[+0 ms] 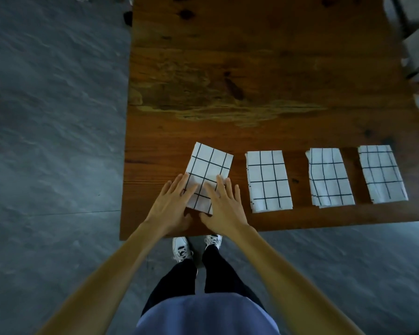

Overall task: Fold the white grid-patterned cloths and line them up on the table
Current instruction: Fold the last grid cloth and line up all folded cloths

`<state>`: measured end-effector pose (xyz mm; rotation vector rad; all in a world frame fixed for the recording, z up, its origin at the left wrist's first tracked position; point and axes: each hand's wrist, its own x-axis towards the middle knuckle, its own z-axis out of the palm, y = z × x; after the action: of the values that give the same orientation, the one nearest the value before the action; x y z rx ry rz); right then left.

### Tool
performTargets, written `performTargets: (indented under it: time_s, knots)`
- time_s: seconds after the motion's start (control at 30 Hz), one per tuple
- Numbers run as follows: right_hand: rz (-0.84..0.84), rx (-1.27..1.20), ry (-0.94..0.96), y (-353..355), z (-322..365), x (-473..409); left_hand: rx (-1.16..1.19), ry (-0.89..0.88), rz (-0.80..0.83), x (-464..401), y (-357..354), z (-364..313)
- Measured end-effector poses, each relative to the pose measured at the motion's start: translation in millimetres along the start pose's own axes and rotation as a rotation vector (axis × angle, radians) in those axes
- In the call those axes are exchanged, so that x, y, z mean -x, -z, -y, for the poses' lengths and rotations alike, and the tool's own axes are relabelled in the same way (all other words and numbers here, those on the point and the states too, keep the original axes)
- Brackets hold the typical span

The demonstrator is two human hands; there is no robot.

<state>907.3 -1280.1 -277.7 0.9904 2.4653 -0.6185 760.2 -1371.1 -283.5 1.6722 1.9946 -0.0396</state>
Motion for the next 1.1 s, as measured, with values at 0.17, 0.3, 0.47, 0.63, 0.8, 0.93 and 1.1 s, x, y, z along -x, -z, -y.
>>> performTargets:
  time_s: [0.17, 0.3, 0.47, 0.63, 0.8, 0.93, 1.1]
  knots:
    - [0.02, 0.02, 0.056, 4.7, -1.8, -8.2, 0.003, -0.007, -0.067, -0.1, 0.5, 4.0]
    - [0.017, 0.02, 0.117, 6.7, -3.5, -14.2, 0.013, 0.024, -0.095, 4.2, -3.9, 0.2]
    - [0.021, 0.055, 0.184, 4.6, -4.4, -12.2, 0.041, 0.064, -0.169, 10.1, -8.0, -3.9]
    - [0.016, 0.034, 0.206, 1.3, -4.2, -9.7, 0.053, 0.08, -0.194, 13.9, -8.1, -5.7]
    - [0.016, 0.003, 0.218, 5.4, -4.5, -13.0, 0.075, 0.106, -0.188, 13.6, -6.8, -5.9]
    - [0.037, 0.02, 0.222, 2.3, -7.8, -9.5, 0.049, 0.127, -0.184, 13.8, -10.2, -9.2]
    - [0.02, 0.026, 0.24, 6.7, -10.3, -12.3, 0.074, 0.167, -0.2, 13.5, -9.2, -17.1]
